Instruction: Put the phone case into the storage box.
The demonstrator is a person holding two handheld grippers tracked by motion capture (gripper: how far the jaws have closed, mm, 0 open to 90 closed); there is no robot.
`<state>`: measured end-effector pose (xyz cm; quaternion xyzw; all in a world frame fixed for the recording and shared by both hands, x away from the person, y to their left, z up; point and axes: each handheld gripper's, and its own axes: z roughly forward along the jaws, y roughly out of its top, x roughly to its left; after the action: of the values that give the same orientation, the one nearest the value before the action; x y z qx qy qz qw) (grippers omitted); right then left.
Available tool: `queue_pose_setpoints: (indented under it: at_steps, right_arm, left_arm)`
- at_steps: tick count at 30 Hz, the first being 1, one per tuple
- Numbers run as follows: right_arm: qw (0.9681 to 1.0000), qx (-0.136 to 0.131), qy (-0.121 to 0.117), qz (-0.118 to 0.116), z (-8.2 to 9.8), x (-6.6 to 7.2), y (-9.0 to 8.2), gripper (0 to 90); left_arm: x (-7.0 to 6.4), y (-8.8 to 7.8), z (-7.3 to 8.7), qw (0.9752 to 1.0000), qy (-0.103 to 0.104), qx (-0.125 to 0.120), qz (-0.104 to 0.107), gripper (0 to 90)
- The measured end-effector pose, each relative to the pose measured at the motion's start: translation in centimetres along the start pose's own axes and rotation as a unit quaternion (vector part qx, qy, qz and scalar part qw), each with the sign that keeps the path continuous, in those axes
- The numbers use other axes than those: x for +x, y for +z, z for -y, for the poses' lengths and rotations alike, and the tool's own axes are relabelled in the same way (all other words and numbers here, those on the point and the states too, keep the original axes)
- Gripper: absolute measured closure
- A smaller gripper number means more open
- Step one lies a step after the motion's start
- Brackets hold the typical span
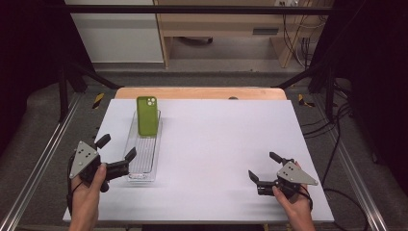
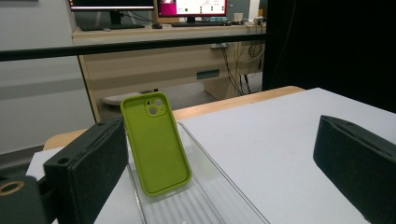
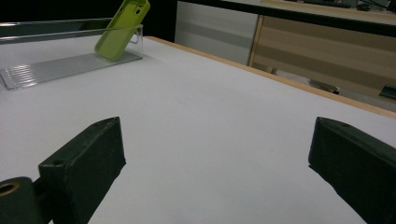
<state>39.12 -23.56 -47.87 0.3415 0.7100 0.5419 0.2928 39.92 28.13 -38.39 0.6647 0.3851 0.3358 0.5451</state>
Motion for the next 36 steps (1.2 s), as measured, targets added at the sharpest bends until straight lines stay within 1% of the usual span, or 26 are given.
queue_pose_setpoints:
  at_steps: [6,21,26,36]
  right_arm:
    - [1.0000,0.001,0.000,0.001,0.0,0.0,0.0,4.0]
    - [1.0000,0.004,-0.002,-0.001,0.0,0.1,0.1,4.0]
    - [1.0000,0.004,-0.002,-0.002,0.1,0.1,0.1,4.0]
    - [1.0000,0.005,-0.002,-0.002,0.1,0.1,0.1,3.9]
  left_arm:
    - [0.0,-0.5,0.7,1.0000,0.003,-0.003,0.006,2.6]
    - [0.1,-1.4,2.1,0.9999,0.003,-0.011,0.013,2.0]
    - [0.3,-1.7,2.5,0.9999,0.000,-0.012,0.010,1.9]
    - [0.6,-2.2,3.1,0.9998,0.002,-0.015,0.009,1.9]
